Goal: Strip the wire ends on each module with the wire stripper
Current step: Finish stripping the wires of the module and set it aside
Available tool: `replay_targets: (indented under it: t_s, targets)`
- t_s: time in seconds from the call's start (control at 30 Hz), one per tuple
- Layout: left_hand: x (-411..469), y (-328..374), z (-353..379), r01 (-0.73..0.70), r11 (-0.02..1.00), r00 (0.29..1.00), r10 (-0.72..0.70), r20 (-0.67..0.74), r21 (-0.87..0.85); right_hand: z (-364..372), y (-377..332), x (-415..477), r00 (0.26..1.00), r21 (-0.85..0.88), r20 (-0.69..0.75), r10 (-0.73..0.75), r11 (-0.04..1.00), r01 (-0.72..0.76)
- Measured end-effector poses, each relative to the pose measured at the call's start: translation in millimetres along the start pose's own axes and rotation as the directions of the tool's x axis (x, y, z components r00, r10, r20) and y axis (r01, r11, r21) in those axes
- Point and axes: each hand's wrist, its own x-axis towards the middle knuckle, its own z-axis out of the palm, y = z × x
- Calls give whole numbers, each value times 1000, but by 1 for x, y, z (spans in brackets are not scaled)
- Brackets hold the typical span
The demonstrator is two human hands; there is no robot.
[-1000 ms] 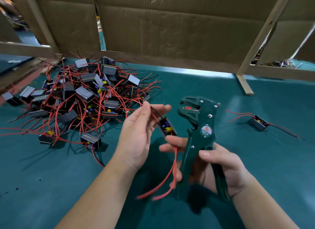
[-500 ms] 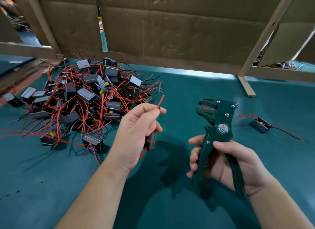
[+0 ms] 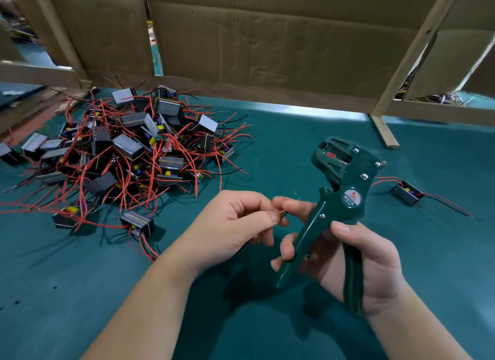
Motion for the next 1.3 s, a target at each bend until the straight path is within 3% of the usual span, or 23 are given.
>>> replay_targets:
  t_s: [0.2, 0.4, 0.63, 0.8, 0.87, 0.93, 1.03, 1.13, 1.3]
  targets:
    - [4, -9, 6, 2, 998, 992, 7, -128, 67, -3, -3, 2, 979, -126, -197, -42, 992, 17]
    - [7, -20, 7, -121, 991, 941, 130, -312, 48, -1, -4, 1, 970, -188, -230, -83, 981, 40]
    - [9, -21, 3, -214, 917, 914, 310, -264, 336, -5, 1, 0, 963, -298, -237, -131, 953, 56]
    - [10, -18, -4, -263, 845, 816, 452, -361, 465, -7, -6, -2, 936, -340, -283, -208, 934, 105]
    - [10, -16, -8, -270, 874, 778, 445, -443, 404, -7, -13, -4, 936, -297, -315, -158, 953, 61]
    - [10, -13, -10, -297, 921, 767, 388, -512, 253, -8, -18, -7, 945, -210, -327, -13, 976, -59]
    - [9, -10, -8, -323, 944, 805, 311, -505, 66, -3, -14, -8, 932, -147, -293, 211, 954, -262]
    - [10, -11, -1, -305, 947, 840, 317, -440, 99, 2, -7, -6, 928, -188, -210, 307, 919, -346]
    - [9, -10, -2, -307, 927, 824, 371, -427, 213, 4, -4, -7, 940, -223, -103, 324, 914, -339]
